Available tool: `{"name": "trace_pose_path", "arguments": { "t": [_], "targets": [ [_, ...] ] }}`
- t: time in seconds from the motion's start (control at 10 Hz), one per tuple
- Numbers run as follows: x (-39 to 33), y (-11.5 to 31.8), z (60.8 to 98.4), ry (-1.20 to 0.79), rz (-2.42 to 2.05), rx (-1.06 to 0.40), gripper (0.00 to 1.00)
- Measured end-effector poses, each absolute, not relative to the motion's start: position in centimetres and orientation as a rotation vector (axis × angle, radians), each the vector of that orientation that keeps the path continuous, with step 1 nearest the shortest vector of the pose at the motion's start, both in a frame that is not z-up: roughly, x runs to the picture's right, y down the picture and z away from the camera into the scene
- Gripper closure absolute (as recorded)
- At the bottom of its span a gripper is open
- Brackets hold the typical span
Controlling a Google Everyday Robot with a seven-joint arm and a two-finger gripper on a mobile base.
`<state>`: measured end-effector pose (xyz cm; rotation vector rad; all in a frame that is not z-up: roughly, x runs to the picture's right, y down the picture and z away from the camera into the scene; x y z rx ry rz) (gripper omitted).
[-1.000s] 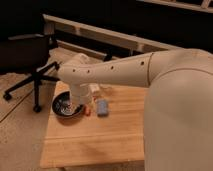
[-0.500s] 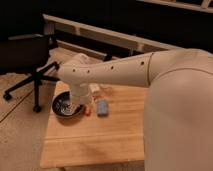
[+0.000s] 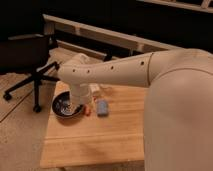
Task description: Knock the eraser over
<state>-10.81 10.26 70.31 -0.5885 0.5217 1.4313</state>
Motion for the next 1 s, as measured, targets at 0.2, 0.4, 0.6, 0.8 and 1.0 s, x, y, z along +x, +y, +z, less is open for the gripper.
{"name": "trace_pose_path", "arguments": {
  "t": [0.2,0.4,0.6,0.8,1.0],
  "targets": [
    [-10.3,8.3,71.8,0.505,1.461,-0.525,0.37],
    [-9.6,6.5,73.1,0.478,1.506,-0.483,0.52],
    [-9.5,6.3,73.1,0.474,1.51,-0.481,0.56],
    [-9.7,6.4,73.1,0.472,1.509,-0.482,0.56],
    [-9.7,6.4,73.2,0.478,1.513,-0.484,0.56]
  ]
}}
